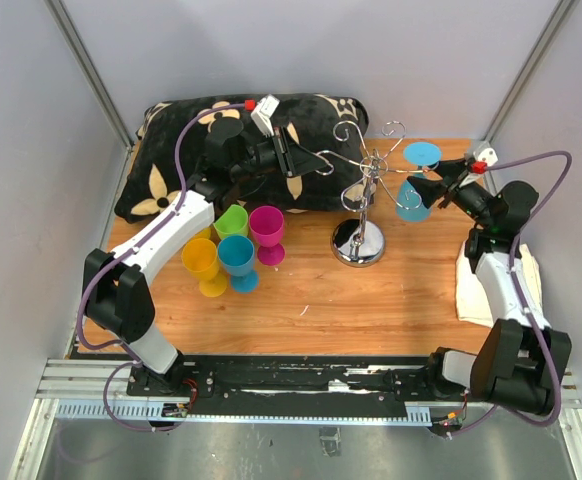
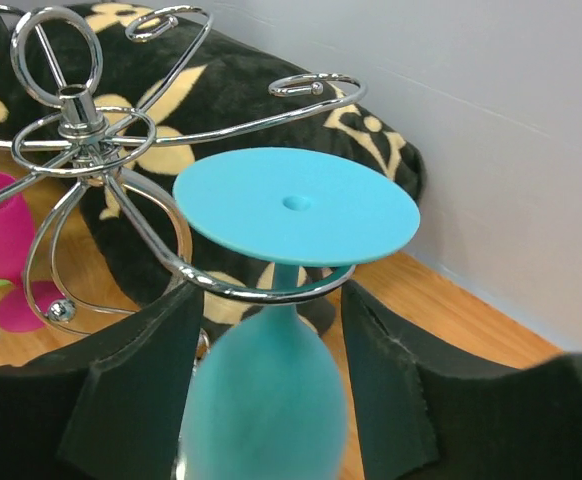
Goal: Place the wine glass upside down on the wine glass rack
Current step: Turn the wine glass upside down at the wine rack, then pick up the wine glass at the center of the board.
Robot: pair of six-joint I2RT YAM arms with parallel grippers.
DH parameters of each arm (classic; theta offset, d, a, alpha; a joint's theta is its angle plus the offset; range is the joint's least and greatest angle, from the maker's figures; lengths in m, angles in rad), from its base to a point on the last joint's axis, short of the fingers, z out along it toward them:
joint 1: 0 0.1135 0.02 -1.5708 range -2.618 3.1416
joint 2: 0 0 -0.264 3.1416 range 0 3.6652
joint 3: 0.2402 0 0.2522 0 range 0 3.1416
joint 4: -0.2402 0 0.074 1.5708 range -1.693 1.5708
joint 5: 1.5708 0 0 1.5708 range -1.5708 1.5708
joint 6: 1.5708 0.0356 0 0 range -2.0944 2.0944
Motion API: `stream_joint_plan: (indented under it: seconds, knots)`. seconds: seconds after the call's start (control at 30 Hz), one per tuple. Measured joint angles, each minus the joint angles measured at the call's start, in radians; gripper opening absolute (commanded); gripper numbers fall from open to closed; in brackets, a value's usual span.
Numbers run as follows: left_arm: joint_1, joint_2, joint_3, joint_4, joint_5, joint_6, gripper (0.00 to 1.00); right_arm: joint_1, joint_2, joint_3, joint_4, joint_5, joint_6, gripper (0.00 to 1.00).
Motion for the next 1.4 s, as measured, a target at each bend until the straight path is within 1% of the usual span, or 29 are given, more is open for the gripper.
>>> stream_joint_plan:
  seconds: [0.17,0.23,0.4,0.53,0.77,0.83,1.03,1.1,1.13,1.23,1.27,1.4]
  knots:
    - [0.0,0.0,0.0,0.0,0.001,0.0,0.02,0.0,-0.096,-0.004,-0.161,0.076,-0.099,0.78]
    - [0.0,0.0,0.0,0.0,0.001,0.0,0.02,0.0,-0.134,-0.011,-0.228,0.124,-0.134,0.82]
    - [0.0,0.0,0.0,0.0,0.001,-0.001,0.05,0.0,-0.241,-0.064,-0.37,0.253,-0.169,0.86]
    - [-0.009,0.0,0.002,-0.001,-0.006,0.0,0.12,0.0,-0.343,-0.087,-0.47,0.355,-0.146,0.88]
    - [-0.023,0.014,0.034,-0.028,-0.022,0.001,0.31,0.0,-0.545,-0.115,-0.671,0.514,-0.04,0.9]
    - [-0.023,0.015,0.035,-0.029,-0.026,0.012,0.35,0.0,-0.608,-0.138,-0.733,0.555,-0.009,0.91]
    - [-0.027,0.021,0.054,-0.066,-0.046,0.039,0.47,0.0,-0.75,-0.166,-0.919,0.624,0.05,0.92]
    - [-0.027,0.022,0.059,-0.084,-0.056,0.048,0.52,0.003,-0.781,-0.166,-0.976,0.65,0.07,0.93]
    - [-0.027,0.022,0.061,-0.091,-0.061,0.053,0.54,0.007,-0.795,-0.166,-1.007,0.663,0.084,0.95]
    - [-0.027,0.021,0.071,-0.12,-0.082,0.069,0.68,0.048,-0.824,-0.166,-1.093,0.711,0.121,1.0]
    - [-0.027,0.021,0.074,-0.128,-0.089,0.077,0.73,0.063,-0.829,-0.166,-1.115,0.719,0.13,0.99]
    - [-0.027,0.011,0.079,-0.163,-0.12,0.092,0.83,0.154,-0.844,-0.161,-1.213,0.766,0.139,0.98]
